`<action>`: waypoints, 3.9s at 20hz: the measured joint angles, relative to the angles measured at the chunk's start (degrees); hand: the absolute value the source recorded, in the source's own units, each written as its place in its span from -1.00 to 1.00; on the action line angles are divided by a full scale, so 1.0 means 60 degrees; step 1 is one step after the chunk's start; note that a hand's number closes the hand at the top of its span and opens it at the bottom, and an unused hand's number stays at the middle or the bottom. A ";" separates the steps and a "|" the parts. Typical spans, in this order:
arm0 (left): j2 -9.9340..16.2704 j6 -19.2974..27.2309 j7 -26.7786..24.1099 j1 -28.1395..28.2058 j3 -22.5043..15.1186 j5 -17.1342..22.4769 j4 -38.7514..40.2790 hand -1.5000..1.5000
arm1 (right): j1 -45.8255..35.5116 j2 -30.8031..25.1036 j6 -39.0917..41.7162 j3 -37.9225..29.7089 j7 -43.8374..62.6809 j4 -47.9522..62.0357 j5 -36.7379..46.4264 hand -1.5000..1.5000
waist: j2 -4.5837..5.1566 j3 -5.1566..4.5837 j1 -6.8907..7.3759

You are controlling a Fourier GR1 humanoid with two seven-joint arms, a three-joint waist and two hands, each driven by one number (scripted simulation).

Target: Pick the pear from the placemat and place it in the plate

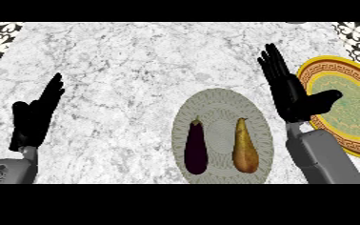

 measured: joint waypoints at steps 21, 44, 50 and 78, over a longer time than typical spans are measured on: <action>-0.1784 0.1202 0.1303 0.0767 -0.0814 -0.0245 -0.1001 0.00 | 0.2145 -0.2108 0.0658 0.2064 -0.2743 -0.1516 0.3347 -1.00 | -0.0207 0.0176 -0.0252; -0.2136 0.1268 0.1671 0.0674 -0.0901 -0.0650 -0.1175 0.00 | -0.0239 -0.3701 0.4821 0.3964 0.4346 -0.3877 0.7609 -1.00 | -0.0187 0.0153 -0.0115; -0.2443 0.1342 0.1598 0.0618 -0.0931 -0.1002 -0.1040 0.00 | -0.0471 -0.2555 0.5819 0.3741 0.4866 -0.3190 0.8290 -1.00 | -0.0178 0.0160 -0.0124; -0.2896 0.0462 0.1698 0.0778 -0.0068 -0.1539 -0.1307 0.00 | 0.0515 -0.0376 0.6581 0.2227 0.1947 -0.1406 1.2420 1.00 | -0.0200 0.0147 -0.0142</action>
